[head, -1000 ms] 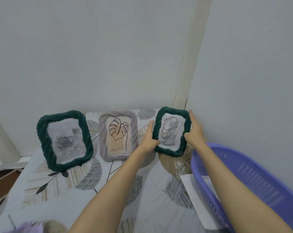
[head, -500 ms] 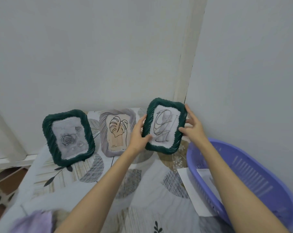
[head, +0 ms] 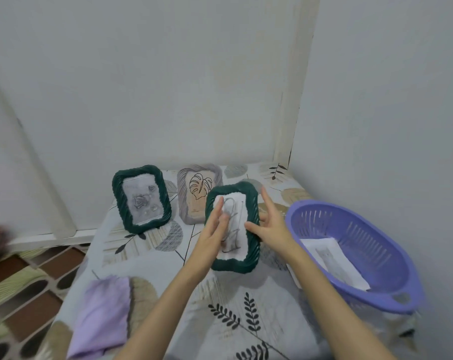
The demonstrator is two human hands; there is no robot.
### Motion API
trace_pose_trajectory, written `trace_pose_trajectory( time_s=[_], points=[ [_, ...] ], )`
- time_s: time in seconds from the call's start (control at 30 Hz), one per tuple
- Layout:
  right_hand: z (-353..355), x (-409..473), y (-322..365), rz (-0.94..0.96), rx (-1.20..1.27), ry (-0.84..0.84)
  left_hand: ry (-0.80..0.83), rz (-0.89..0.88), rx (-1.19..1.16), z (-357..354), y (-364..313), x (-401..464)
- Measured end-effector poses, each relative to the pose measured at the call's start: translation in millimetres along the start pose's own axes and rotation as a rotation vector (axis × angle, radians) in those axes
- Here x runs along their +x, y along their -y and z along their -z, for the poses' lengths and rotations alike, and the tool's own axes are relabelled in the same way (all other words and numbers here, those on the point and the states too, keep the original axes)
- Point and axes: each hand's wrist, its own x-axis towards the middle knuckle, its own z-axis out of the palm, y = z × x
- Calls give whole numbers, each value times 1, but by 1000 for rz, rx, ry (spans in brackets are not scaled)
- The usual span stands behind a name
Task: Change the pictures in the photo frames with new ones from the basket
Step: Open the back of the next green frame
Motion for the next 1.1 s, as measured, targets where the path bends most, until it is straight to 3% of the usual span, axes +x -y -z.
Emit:
trace_pose_trajectory(
  time_s=[0.17, 0.3, 0.37, 0.43, 0.53, 0.83, 0.9, 1.0, 1.1],
  points=[
    [-28, -10, 6, -260, 256, 184, -93, 22, -136, 0, 0, -17],
    [-27, -15, 13, -356, 341, 233, -175, -9, -38, 17, 16, -31],
    [-26, -17, 12, -291, 278, 161, -212, 21, -28, 24, 19, -34],
    [-27, -17, 8, -158, 1, 59, -218, 14, -35, 27, 13, -36],
    [-32, -18, -7, -57, -376, 48, -213, -3, -135, 28, 7, -38],
    [-49, -25, -28, -135, -286, 134, -245, 71, -315, 40, 10, -48],
    [-53, -33, -31, -160, -316, 169, -236, 95, -176, 45, 17, -57],
    [-62, -48, -47, -179, -501, 219, -145, 125, 293, 55, 38, -75],
    [-73, -66, -65, -207, -642, 289, -50, 222, 497, 62, 62, -91]
  ],
)
